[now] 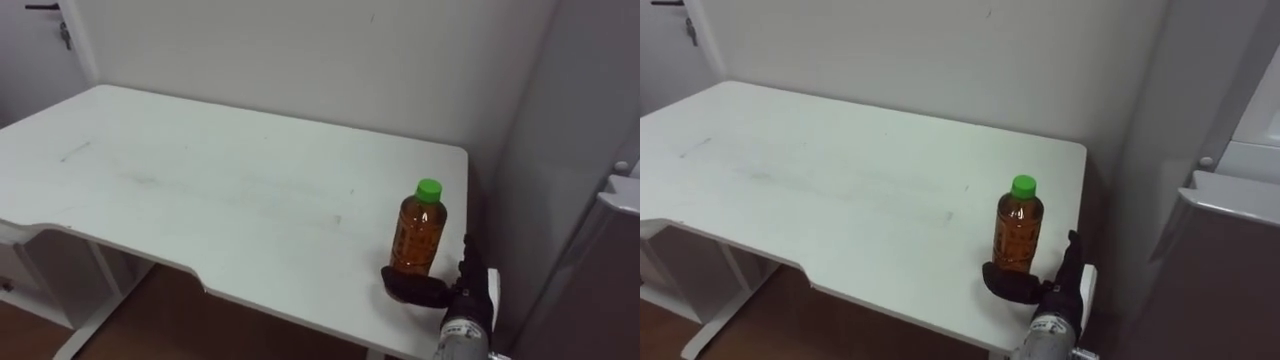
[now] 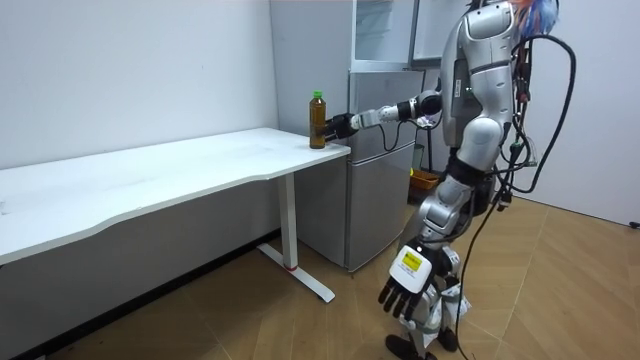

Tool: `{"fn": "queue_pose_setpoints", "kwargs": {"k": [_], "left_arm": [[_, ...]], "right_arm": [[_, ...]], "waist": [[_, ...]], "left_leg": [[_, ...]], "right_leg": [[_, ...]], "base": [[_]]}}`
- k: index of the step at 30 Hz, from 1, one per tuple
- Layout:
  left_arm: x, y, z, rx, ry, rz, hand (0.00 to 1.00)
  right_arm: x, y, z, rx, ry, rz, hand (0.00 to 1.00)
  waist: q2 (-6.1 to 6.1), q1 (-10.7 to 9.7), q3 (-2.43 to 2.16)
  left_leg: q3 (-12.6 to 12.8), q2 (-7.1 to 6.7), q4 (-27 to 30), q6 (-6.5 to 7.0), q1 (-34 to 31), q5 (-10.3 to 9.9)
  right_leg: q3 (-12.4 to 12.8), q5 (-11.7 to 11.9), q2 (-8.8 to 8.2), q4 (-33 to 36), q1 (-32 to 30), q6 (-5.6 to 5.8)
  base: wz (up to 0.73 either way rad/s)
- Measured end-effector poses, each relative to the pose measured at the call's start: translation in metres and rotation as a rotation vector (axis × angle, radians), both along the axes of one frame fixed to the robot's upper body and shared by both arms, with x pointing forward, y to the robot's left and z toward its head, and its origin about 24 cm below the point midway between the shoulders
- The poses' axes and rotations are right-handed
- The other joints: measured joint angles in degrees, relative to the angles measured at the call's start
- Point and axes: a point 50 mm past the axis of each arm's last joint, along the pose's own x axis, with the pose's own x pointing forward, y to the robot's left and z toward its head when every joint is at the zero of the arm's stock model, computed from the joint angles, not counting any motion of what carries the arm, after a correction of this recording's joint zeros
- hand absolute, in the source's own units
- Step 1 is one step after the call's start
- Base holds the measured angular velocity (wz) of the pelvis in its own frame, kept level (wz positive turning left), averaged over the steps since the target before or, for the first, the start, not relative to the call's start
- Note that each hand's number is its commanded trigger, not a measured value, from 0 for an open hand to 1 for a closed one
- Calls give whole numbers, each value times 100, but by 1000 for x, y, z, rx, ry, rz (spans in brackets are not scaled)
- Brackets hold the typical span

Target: Put the bottle in the upper fridge

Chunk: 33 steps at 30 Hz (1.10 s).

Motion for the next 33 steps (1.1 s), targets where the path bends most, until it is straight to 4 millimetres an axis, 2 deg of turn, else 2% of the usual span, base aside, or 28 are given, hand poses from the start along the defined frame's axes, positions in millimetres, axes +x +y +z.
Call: {"fn": "queue_pose_setpoints", "kwargs": {"k": [11,20,33], "left_arm": [[-5,0,-2,5,29,2,0],[-4,0,-2,5,26,1,0],[-4,0,-2,4,23,0,0]], "right_arm": [[2,1,3,-43,-17,26,0],[15,9,26,-45,-87,68,0],[16,9,27,-46,-90,71,0]], "waist": [[-2,1,3],[-19,1,-1],[-22,-1,-1]], "left_leg": [[-76,-74,95,55,-140,13],[-88,-77,194,68,-281,9],[-90,-77,197,68,-281,9]], "right_leg": [[17,-13,-78,105,-125,21],[28,-12,-94,180,-249,20],[25,-12,-94,180,-244,20]], "base": [[2],[0],[0]]}}
